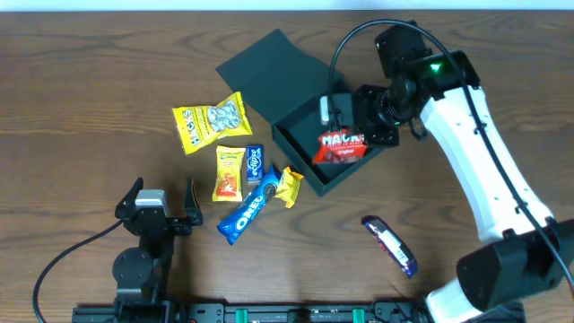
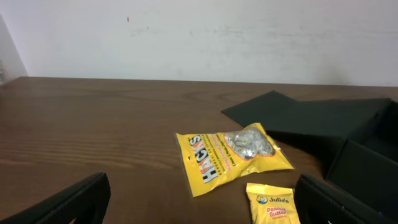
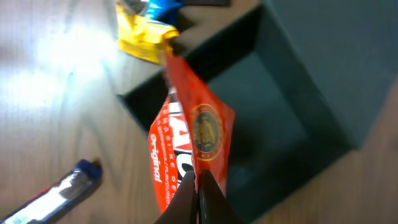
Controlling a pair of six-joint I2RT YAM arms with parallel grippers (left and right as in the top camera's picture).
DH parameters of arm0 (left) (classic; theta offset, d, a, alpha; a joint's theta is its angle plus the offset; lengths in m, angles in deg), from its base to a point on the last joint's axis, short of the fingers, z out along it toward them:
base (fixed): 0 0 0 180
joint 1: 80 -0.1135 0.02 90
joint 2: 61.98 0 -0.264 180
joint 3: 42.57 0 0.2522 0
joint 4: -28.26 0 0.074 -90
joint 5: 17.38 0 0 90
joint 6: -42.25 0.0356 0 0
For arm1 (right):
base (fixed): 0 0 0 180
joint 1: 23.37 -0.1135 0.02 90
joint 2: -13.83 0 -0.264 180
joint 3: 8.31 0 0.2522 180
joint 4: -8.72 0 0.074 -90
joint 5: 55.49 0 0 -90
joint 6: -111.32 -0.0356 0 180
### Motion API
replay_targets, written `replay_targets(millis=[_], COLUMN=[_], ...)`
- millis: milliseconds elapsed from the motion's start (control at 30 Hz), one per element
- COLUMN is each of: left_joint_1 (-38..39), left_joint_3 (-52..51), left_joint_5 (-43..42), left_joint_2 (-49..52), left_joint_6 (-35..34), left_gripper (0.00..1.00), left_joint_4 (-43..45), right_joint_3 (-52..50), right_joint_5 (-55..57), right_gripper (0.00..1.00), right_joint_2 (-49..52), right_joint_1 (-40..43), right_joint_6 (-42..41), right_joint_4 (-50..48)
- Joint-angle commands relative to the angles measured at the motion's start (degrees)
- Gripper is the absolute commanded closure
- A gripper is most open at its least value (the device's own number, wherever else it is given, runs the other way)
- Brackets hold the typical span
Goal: Pack container
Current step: 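Lift the red bag and carry it over the black box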
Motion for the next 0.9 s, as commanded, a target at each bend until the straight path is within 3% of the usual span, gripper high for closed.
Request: replay_targets(millis=[0,400,533,867], left_joint_1=[0.13,0.13,0.13,0.13], left_joint_3=[-0.98,-0.98,-0.98,-0.98], left_joint_5=[0.59,0.59,0.59,0.61], left_joint_2=[-0.37,-0.37,-0.37,-0.37], left_joint_6=[-0.22,-0.22,-0.22,-0.22], left_gripper=[0.05,0.05,0.05,0.05], left_joint_4=[-2.54,-2.54,-2.54,-2.54], right_joint_3=[1.03,1.01,1.03,1.03], right_joint_5=[-4.50,-5.92,-5.97,-10.32], right_gripper=[0.99,0.99,0.99,0.99], right_joint_2=[1.33,8.90,11.54,15.10], right_joint_1=[1.07,0.79,0.79,-0.13], right_joint_6=[2.49,3.48,8.28,11.74], right_joint_4=[1.75,1.44,1.25,-5.53])
